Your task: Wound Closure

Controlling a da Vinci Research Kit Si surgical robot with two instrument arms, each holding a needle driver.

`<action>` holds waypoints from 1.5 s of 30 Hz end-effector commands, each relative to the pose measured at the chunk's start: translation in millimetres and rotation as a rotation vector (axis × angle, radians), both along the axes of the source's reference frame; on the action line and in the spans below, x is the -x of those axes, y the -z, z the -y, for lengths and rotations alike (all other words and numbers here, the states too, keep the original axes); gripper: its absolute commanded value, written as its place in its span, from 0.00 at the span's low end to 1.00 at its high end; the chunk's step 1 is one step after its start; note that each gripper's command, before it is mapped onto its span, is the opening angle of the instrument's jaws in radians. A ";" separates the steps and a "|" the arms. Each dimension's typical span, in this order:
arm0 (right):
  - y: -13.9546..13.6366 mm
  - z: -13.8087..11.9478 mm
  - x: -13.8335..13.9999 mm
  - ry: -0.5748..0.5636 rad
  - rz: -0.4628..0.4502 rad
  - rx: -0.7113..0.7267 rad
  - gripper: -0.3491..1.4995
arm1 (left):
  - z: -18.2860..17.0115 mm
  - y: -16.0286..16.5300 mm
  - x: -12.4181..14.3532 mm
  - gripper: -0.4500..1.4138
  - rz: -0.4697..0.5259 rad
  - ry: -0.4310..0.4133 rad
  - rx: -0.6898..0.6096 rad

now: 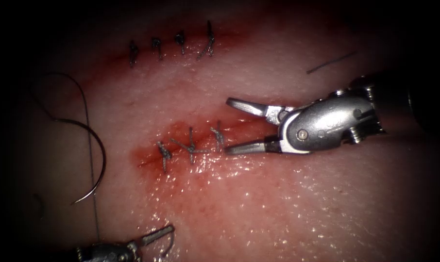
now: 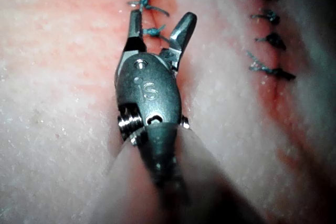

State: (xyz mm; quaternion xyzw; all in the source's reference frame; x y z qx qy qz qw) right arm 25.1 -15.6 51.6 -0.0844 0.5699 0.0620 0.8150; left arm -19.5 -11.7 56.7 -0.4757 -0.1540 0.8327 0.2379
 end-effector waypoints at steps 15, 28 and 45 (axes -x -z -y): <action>-0.7 0.3 0.2 -0.007 0.010 -0.032 0.93 | -3.3 5.2 -4.4 0.77 -0.081 0.020 -0.078; -0.6 0.3 0.1 -0.014 0.008 -0.055 0.92 | -8.9 4.2 -8.1 0.59 -0.259 0.179 0.058; -0.5 0.5 -0.1 -0.024 0.008 -0.071 0.91 | -8.2 -2.9 -9.0 0.53 -0.279 0.209 -0.069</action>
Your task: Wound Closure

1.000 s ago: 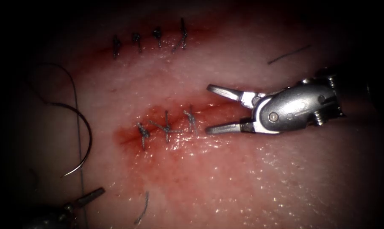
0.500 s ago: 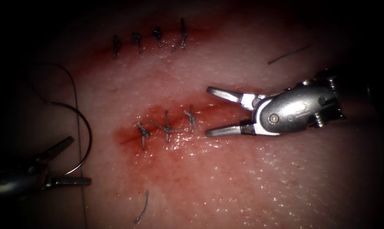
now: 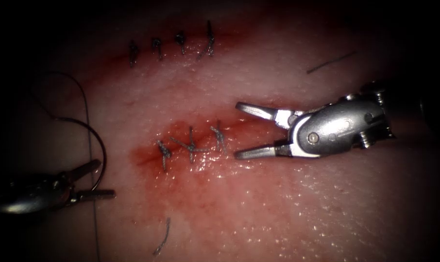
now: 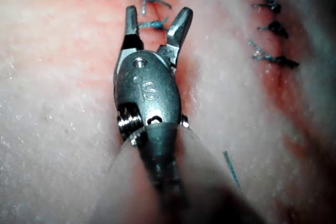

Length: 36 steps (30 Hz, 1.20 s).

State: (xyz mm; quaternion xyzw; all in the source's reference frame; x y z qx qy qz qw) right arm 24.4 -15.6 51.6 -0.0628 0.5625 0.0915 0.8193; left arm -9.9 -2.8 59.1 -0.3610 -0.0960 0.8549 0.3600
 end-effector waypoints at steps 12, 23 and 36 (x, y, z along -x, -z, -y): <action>-0.2 0.4 -0.8 -0.008 -0.001 -0.014 0.90 | 2.1 -1.0 0.8 0.00 -0.036 -0.036 -0.045; 1.8 -0.8 1.1 -0.048 -0.018 -0.151 0.68 | -0.5 2.8 1.1 0.00 -0.041 -0.022 0.086; 5.3 -1.9 4.7 -0.431 -0.001 -0.736 0.55 | -5.4 11.7 10.7 0.00 -0.014 0.091 0.386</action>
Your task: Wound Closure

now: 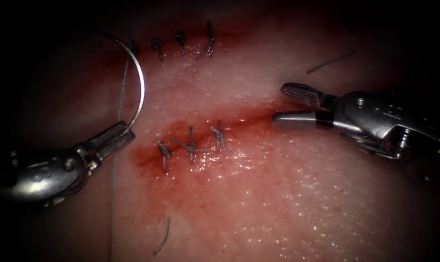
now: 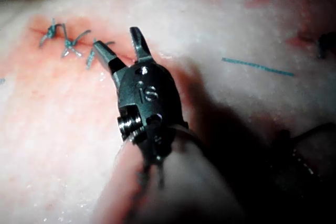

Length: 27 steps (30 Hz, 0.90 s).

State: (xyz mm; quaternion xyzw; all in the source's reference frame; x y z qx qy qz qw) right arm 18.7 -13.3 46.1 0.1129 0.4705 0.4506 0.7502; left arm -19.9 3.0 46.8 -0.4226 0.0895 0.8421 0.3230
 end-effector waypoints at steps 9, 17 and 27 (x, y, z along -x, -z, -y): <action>1.2 0.2 -1.0 -0.074 0.072 -0.124 0.84 | 1.2 -2.2 8.9 0.00 -0.012 -0.026 0.088; 2.5 0.0 -0.1 -0.119 0.109 -0.135 0.83 | 3.3 -4.7 10.8 0.00 -0.054 -0.057 0.144; 2.8 0.1 -2.7 -0.168 0.200 -0.169 0.55 | 4.5 -5.1 12.7 0.00 -0.151 -0.090 0.228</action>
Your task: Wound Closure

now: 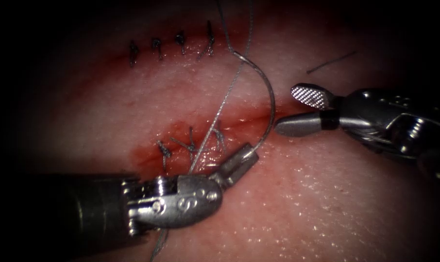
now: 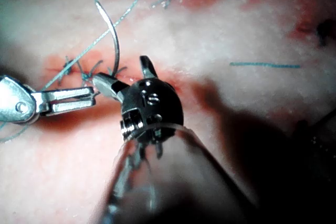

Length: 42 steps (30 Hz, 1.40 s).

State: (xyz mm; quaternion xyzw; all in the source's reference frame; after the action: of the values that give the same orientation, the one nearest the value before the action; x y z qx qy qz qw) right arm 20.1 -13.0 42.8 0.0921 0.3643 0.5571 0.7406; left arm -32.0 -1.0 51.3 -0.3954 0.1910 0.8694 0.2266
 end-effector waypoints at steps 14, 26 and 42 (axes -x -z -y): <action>-0.7 0.6 -3.5 -0.050 0.269 0.118 0.64 | 0.9 -0.2 0.8 0.00 -0.098 0.013 0.037; -1.6 1.9 -4.9 -0.039 0.328 0.172 0.00 | 1.2 0.0 0.9 0.00 -0.123 -0.001 0.056; -1.4 0.0 -1.4 0.217 0.047 0.275 0.00 | 0.2 3.4 0.0 0.76 0.309 -0.062 -0.330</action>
State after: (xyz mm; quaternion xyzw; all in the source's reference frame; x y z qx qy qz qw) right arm 21.1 -12.7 43.4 0.0207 0.4142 0.4164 0.8091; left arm -31.3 -0.7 47.2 -0.4926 -0.0131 0.8202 0.2904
